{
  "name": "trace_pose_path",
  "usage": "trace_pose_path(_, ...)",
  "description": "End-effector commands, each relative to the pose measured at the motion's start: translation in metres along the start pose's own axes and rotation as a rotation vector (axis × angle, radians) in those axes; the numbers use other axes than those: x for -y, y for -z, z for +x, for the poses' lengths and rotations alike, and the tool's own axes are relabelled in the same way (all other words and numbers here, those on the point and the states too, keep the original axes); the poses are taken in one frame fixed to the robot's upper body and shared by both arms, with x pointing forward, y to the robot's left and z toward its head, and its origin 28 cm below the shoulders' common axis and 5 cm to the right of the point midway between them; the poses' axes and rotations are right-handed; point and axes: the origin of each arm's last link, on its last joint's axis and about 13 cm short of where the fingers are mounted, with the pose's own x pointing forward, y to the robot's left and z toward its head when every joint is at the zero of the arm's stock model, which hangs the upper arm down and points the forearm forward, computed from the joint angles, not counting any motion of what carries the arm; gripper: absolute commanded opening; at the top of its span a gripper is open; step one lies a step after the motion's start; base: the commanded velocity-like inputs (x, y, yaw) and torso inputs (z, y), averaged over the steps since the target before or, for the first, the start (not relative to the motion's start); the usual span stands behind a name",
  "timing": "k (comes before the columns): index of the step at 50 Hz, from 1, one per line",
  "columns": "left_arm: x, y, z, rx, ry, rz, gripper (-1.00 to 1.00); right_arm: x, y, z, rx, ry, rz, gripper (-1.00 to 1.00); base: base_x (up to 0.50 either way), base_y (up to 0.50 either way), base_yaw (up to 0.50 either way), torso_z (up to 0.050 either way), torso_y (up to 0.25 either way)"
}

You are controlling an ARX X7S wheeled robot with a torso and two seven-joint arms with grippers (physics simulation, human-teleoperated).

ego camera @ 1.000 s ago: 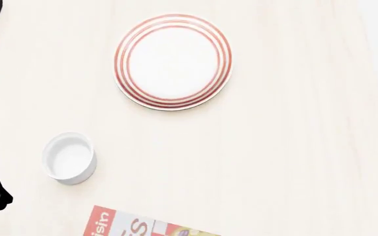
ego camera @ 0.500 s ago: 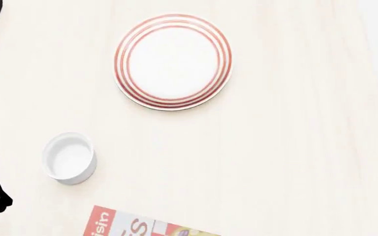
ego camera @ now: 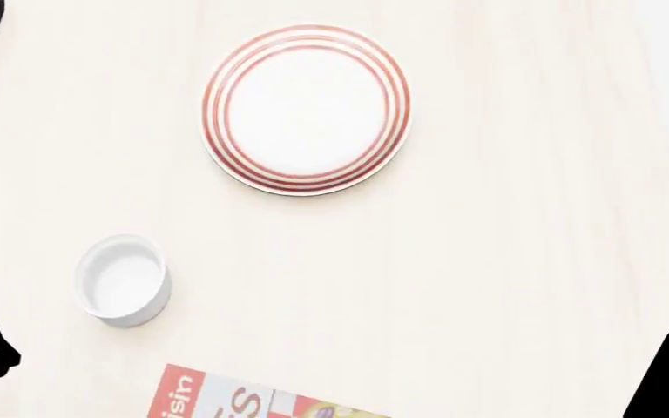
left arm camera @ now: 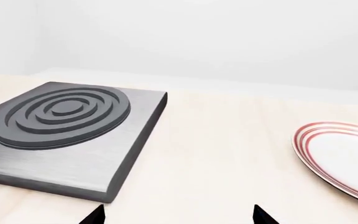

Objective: Pick the akita bowl on the cookies box and place it on the plate.

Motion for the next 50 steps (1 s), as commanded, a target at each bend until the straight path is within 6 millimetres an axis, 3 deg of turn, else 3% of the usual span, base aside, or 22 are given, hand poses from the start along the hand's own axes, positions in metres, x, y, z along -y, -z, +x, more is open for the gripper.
trace_pose_path(1,-0.001,0.000,0.000,0.000,-0.001,-0.001,1.00,0.003,-0.002,0.001,0.000,0.020,-0.036,-1.00,0.00,0.00,0.00,0.000,0.000)
trace_pose_path(18,-0.001,-0.002,-0.001,0.002,0.002,-0.002,1.00,0.008,-0.003,-0.008,-0.058,0.068,-0.076,-1.00,0.00,0.00,0.00,0.000,0.000)
trace_pose_path(50,-0.001,-0.001,-0.003,-0.001,0.004,-0.008,1.00,0.032,-0.016,-0.053,-0.174,0.407,-0.302,-1.00,0.00,0.00,0.00,0.000,0.000)
